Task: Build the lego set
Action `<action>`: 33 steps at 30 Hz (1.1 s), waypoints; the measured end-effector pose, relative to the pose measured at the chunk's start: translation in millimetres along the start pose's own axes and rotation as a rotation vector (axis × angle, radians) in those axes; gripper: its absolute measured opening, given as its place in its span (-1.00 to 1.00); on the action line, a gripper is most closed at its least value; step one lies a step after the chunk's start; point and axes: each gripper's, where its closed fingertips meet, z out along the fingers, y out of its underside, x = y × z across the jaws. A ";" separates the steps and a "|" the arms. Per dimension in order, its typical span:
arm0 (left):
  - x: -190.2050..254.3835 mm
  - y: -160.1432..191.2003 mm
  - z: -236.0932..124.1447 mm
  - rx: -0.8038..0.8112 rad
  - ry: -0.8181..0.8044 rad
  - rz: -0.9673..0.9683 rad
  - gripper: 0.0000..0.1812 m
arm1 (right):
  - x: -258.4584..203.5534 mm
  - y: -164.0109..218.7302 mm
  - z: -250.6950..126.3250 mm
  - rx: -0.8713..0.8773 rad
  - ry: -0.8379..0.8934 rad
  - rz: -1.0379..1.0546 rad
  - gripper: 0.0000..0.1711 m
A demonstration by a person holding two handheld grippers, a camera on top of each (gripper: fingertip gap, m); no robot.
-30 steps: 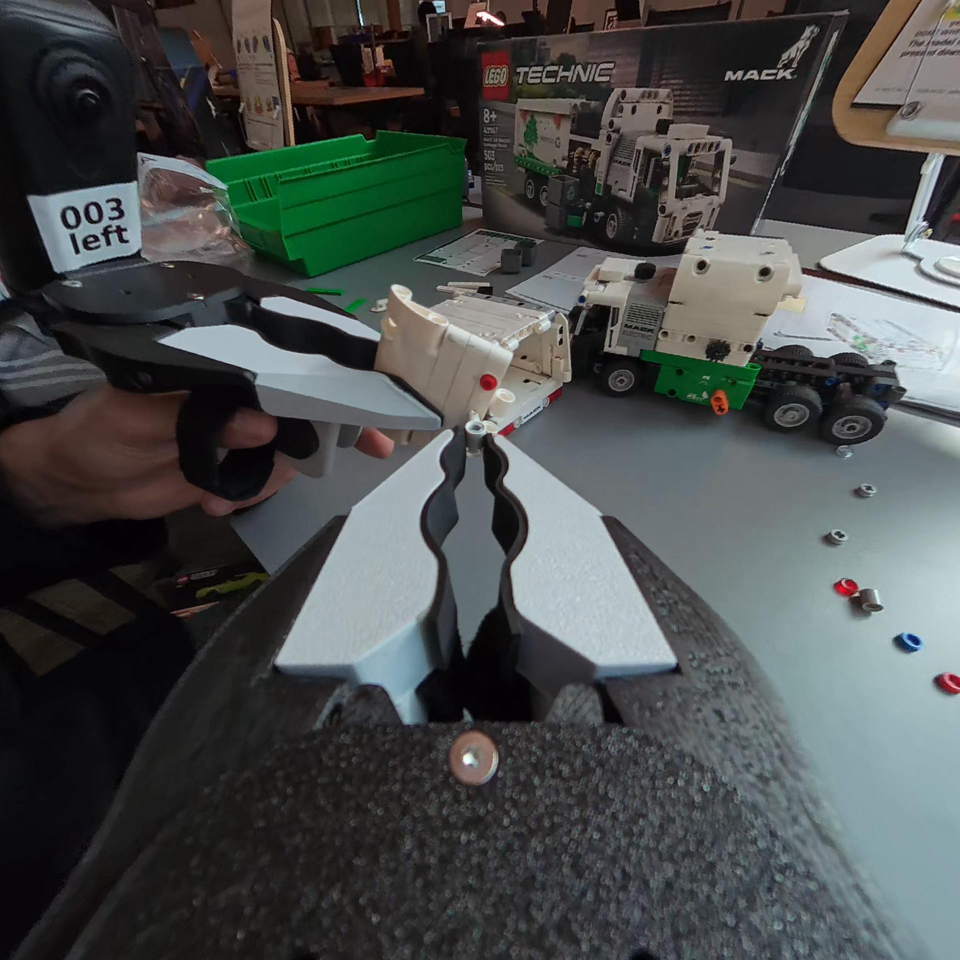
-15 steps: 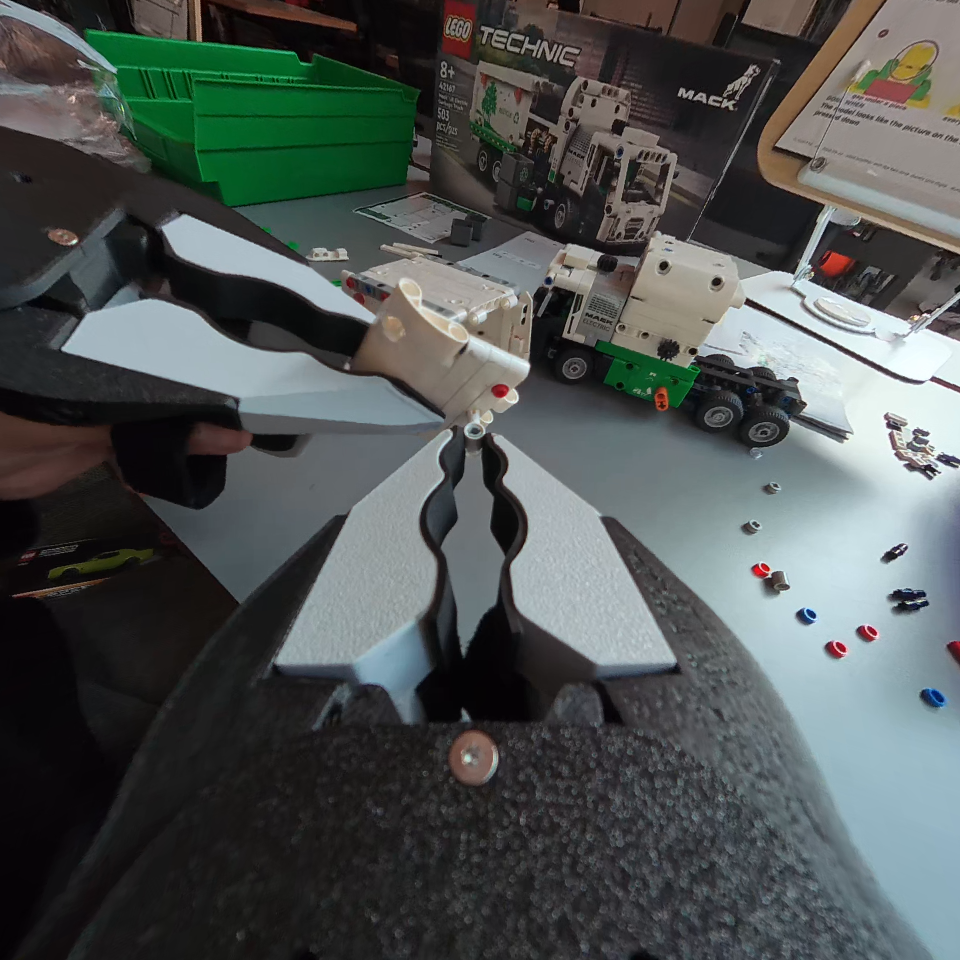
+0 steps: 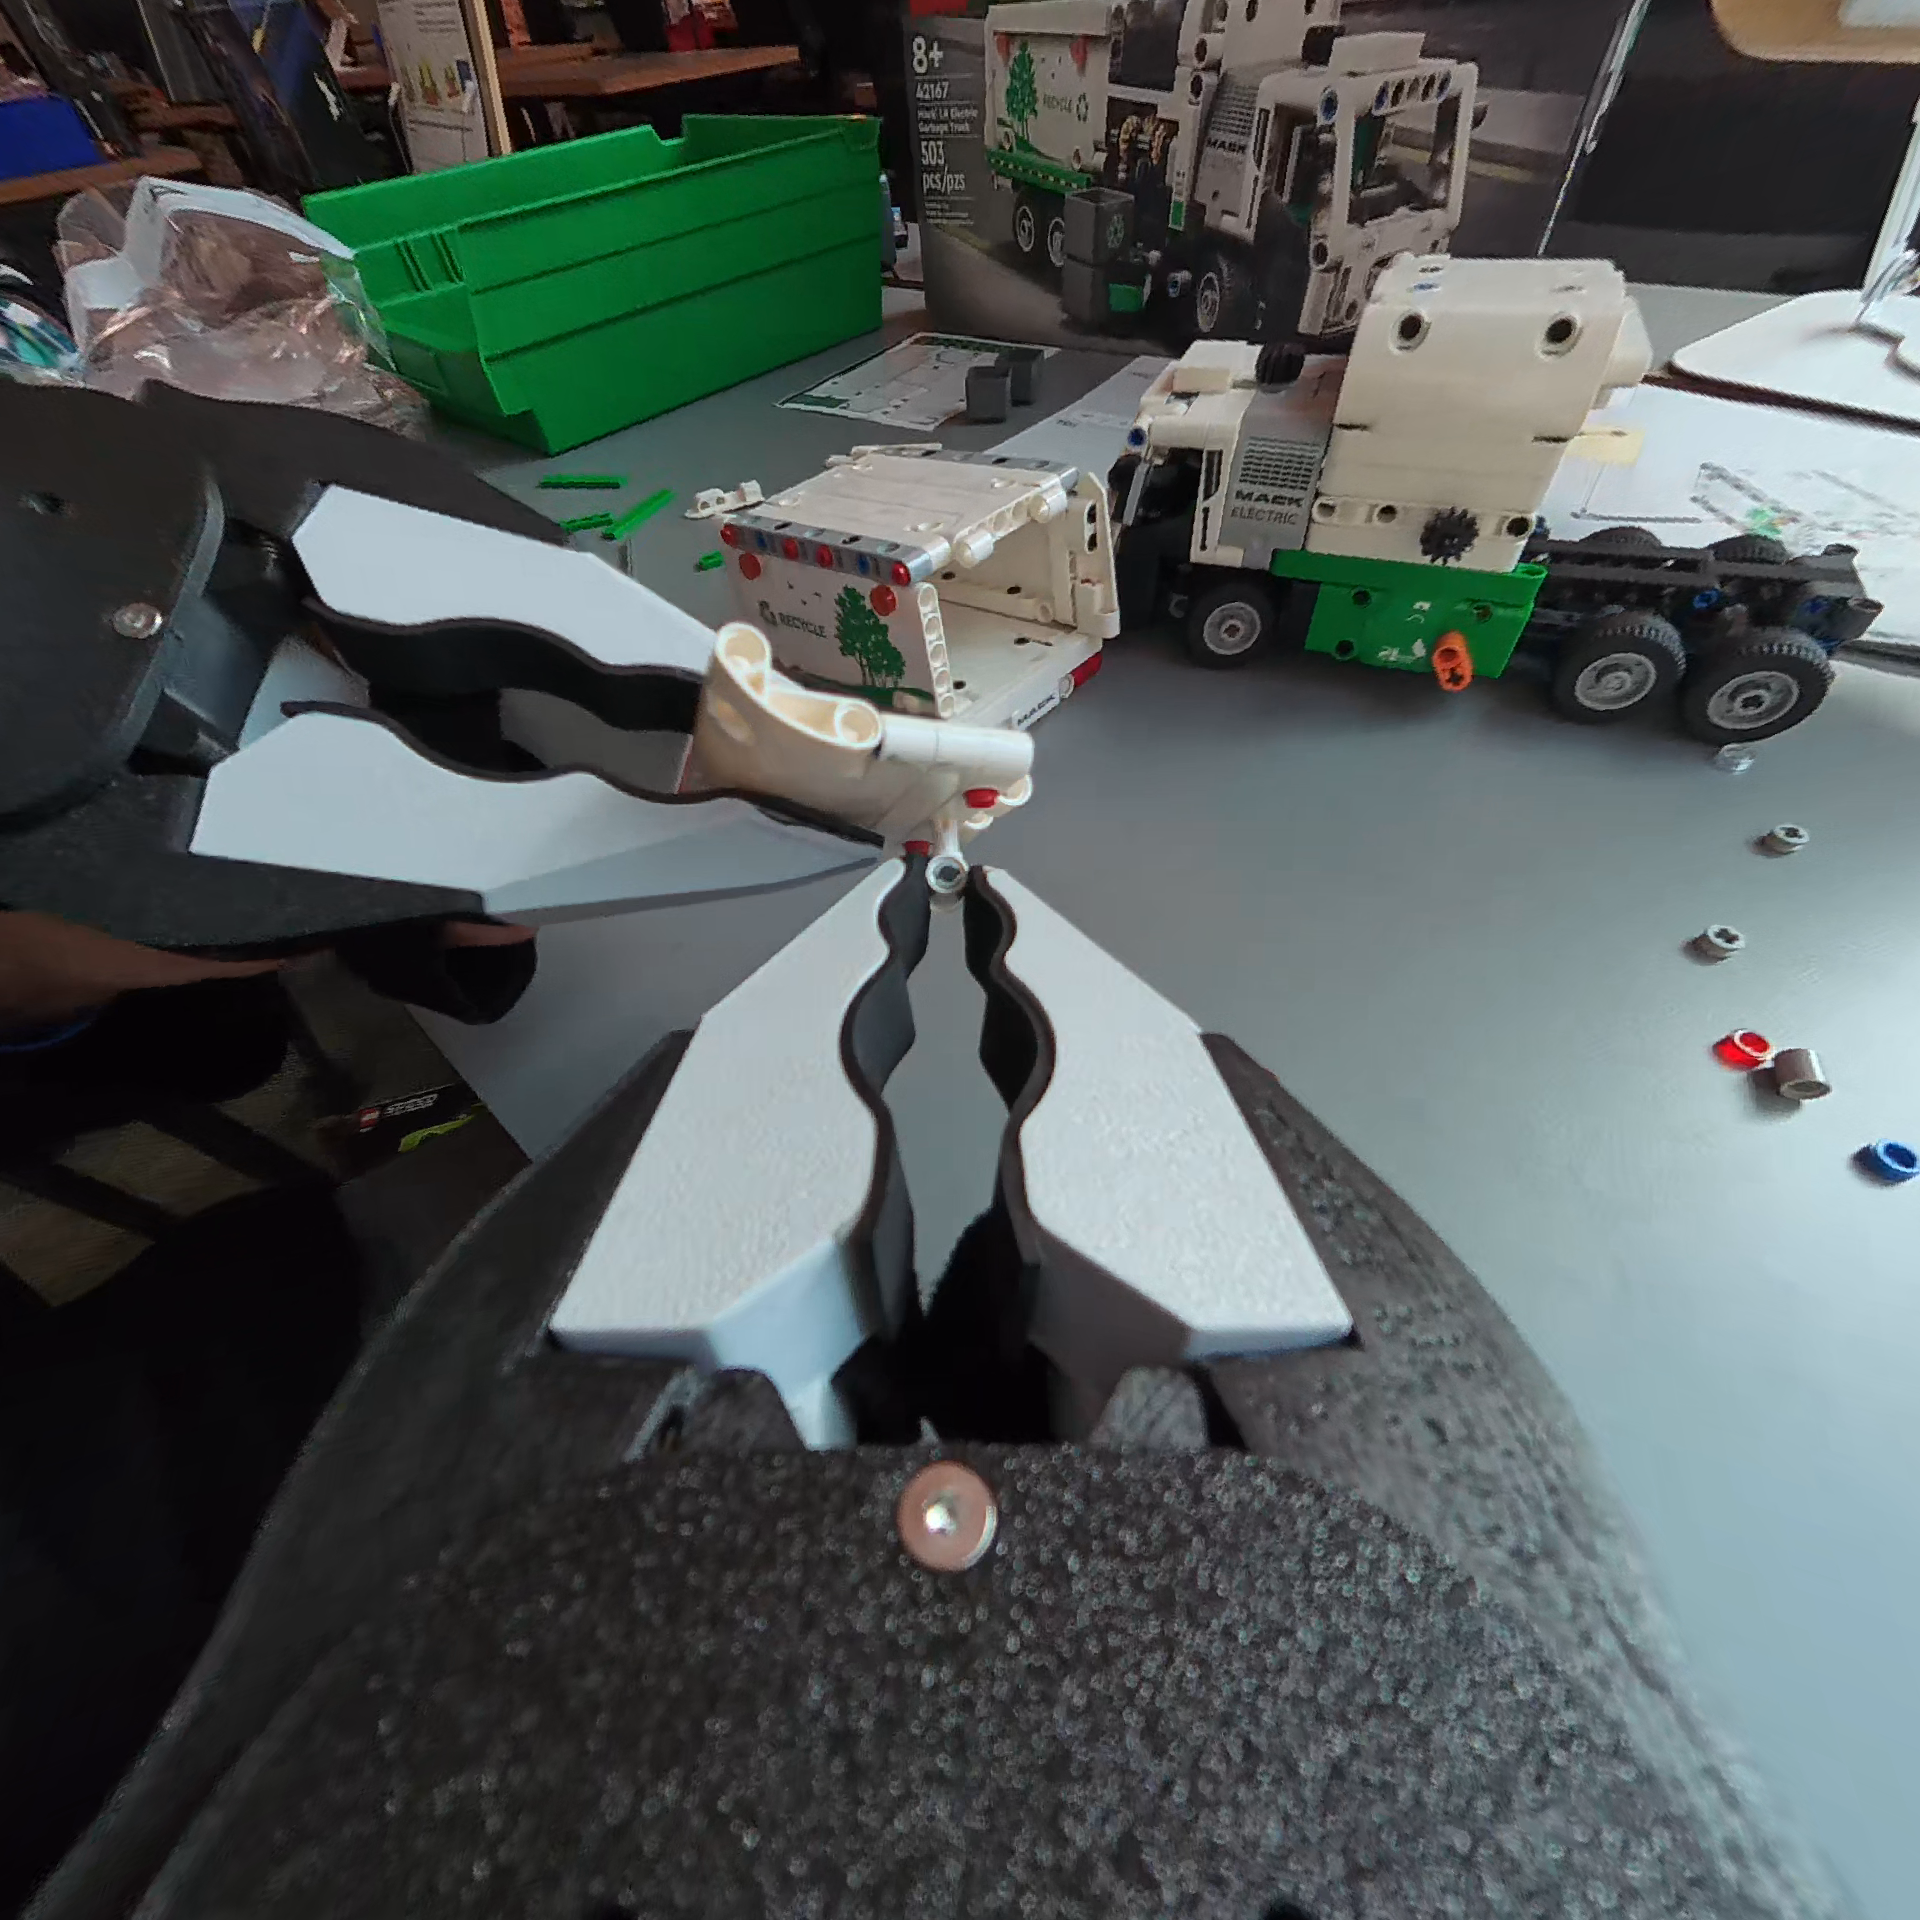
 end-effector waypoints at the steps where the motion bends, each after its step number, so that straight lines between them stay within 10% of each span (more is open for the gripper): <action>1: 0.6 0.8 0.7 -0.006 -0.001 0.028 -0.90 | 0.3 1.1 0.3 -0.004 -0.012 0.016 -0.94; 18: 2.7 6.7 5.1 -0.002 0.074 0.066 -0.90 | -1.5 -0.5 -1.7 -0.002 -0.119 0.108 -0.94; 33: -2.5 -14.3 -9.6 0.111 0.399 -0.515 -0.91 | -10.2 -13.1 -11.6 0.088 -0.147 0.008 -0.93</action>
